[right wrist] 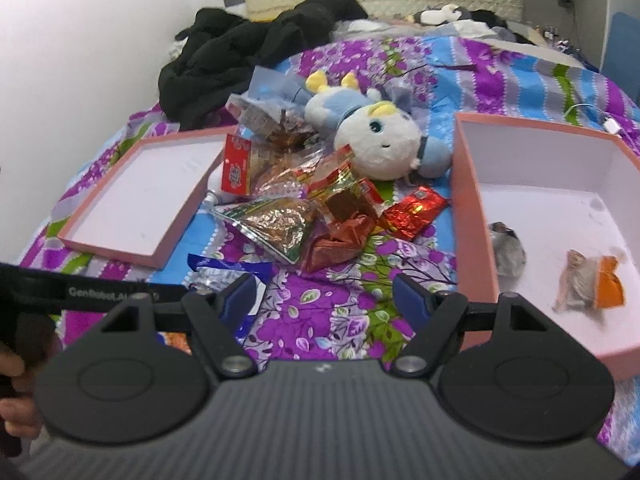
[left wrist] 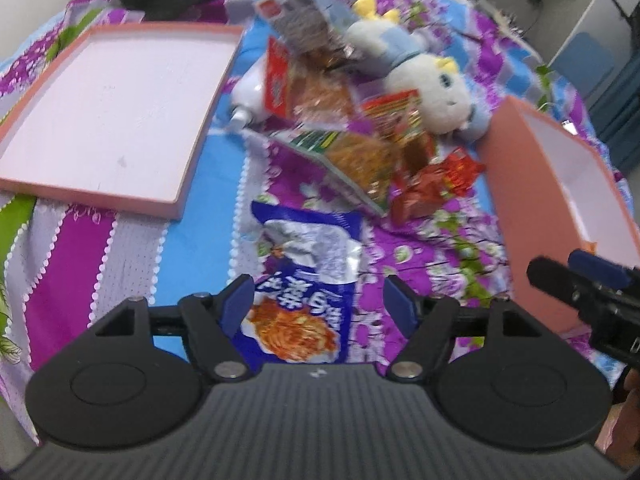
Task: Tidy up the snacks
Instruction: 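Grasp the blue noodle packet with the left tool while the right tool grasps the red wrapped snack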
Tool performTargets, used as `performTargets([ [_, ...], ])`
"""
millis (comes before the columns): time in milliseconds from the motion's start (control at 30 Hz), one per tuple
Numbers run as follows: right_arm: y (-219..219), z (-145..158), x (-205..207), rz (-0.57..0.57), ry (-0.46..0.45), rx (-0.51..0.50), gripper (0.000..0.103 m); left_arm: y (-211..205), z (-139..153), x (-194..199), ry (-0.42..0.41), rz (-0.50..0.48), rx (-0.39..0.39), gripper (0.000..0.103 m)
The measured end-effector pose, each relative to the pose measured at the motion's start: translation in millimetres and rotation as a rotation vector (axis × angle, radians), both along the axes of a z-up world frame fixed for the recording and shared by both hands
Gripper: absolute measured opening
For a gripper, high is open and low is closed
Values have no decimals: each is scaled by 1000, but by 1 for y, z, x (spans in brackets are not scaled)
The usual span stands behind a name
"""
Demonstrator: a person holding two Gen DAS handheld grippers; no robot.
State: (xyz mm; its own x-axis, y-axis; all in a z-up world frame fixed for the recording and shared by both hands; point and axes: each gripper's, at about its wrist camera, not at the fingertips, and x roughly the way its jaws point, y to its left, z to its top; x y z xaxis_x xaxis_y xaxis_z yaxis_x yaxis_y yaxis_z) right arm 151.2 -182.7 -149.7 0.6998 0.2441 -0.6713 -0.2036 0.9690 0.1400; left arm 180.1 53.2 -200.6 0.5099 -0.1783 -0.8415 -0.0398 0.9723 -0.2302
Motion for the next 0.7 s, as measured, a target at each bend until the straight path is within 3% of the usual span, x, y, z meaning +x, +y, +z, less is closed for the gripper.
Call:
performTargets([
  [467,13,-64,97,1,86,-11,75,1,-70,40,129,-54,41,75],
  [700,15,-89,129,-17,131,19,75,-4,-77,45,117,-90,64,71],
])
